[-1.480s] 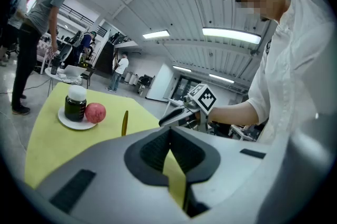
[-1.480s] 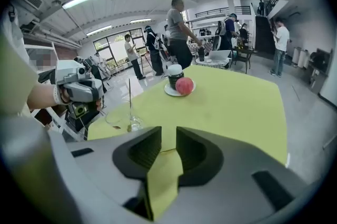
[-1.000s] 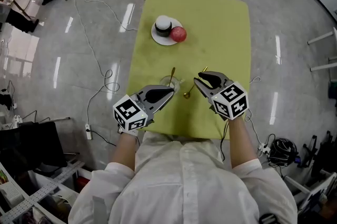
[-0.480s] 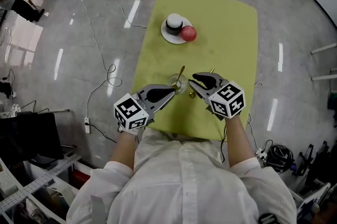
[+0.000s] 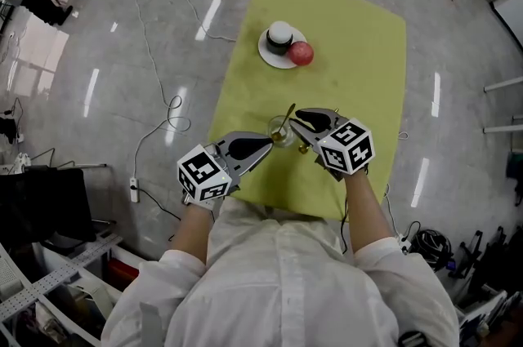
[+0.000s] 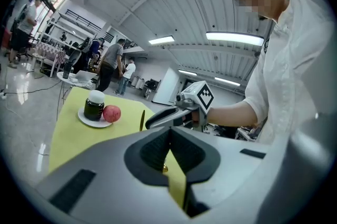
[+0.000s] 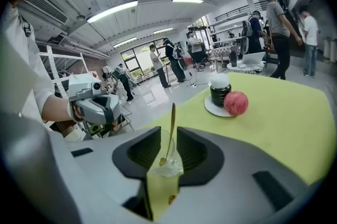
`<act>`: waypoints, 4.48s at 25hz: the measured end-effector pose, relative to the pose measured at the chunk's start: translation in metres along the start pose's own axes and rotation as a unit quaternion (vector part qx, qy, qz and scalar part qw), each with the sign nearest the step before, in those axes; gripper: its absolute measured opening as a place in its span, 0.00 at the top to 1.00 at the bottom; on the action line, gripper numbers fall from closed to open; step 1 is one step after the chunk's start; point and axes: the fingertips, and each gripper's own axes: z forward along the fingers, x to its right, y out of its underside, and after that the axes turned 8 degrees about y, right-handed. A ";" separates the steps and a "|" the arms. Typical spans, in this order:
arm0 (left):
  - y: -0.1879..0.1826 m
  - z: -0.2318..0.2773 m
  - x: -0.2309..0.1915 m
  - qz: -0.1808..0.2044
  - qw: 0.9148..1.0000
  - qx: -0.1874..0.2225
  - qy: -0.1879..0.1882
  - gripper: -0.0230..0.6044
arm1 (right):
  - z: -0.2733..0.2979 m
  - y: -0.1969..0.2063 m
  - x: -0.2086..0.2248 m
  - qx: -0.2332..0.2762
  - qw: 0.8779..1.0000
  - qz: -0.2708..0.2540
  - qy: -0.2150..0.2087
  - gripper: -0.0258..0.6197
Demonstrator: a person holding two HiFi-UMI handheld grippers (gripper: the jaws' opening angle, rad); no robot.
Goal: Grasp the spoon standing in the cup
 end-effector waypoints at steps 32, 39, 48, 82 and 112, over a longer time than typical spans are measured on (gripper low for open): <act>0.007 -0.002 0.000 -0.008 1.000 -0.010 0.004 0.96 | 0.022 0.007 -0.007 -0.020 1.000 -0.014 -0.014 0.95; 0.005 0.001 -0.001 -0.005 1.000 -0.010 0.006 0.96 | 0.013 -0.002 -0.009 0.001 1.000 0.005 -0.023 0.95; 0.002 0.014 0.000 0.001 1.000 -0.015 0.020 0.96 | -0.015 -0.019 -0.003 0.033 0.999 0.006 -0.008 0.95; 0.007 0.075 0.021 0.006 0.998 -0.032 0.062 0.96 | -0.076 0.068 0.043 0.009 0.994 0.106 0.032 0.95; 0.014 0.082 0.031 0.005 0.997 -0.038 0.069 0.96 | -0.065 0.103 0.068 -0.069 0.990 0.076 0.094 0.93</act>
